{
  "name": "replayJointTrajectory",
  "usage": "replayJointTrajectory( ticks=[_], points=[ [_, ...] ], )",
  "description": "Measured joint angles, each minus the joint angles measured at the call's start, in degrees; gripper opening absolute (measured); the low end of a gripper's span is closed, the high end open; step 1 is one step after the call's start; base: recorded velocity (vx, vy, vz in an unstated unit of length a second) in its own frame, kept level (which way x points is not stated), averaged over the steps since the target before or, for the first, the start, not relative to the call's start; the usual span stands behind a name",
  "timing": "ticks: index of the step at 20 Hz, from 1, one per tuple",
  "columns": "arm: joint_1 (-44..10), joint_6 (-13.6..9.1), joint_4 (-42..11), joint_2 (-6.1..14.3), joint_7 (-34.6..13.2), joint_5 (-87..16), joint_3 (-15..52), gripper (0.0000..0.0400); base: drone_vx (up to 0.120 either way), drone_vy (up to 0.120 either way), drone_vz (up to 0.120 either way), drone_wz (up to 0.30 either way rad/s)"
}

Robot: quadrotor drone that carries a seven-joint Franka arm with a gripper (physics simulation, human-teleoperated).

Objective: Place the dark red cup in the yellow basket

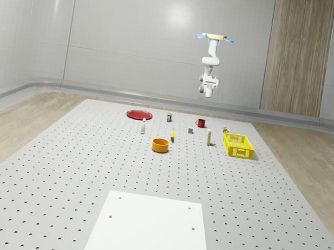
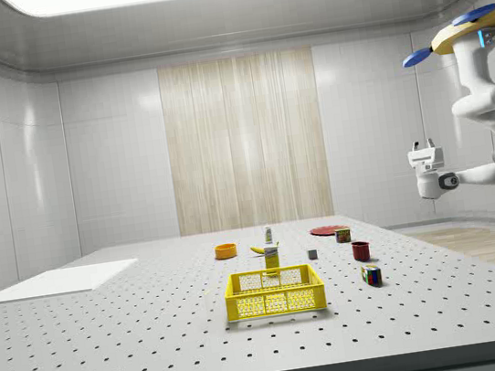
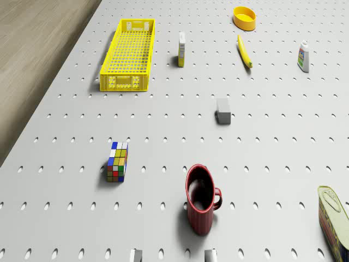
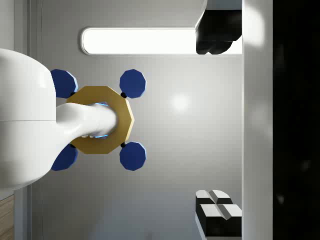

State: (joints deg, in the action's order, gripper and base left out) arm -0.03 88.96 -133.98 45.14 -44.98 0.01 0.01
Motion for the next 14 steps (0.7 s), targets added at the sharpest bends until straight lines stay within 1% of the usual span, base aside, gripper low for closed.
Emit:
replayJointTrajectory(
  ticks=[3, 8, 11, 14],
  points=[
    [-0.09, -3.05, 3.62, -0.43, 0.05, 0.03, 0.04, 0.04, 0.0, 0.0, 0.0, 0.0],
    [-0.19, -7.08, 9.73, -2.28, 0.1, 0.07, 0.11, 0.04, 0.0, 0.0, 0.0, 0.0],
    [-0.24, -8.83, 12.73, -3.4, 0.12, 0.09, 0.14, 0.04, 0.0, 0.0, 0.0, 0.0],
    [-0.28, -9.95, 14.76, -4.18, 0.14, 0.11, 0.16, 0.04, 0.0, 0.0, 0.0, 0.0]
  ],
)
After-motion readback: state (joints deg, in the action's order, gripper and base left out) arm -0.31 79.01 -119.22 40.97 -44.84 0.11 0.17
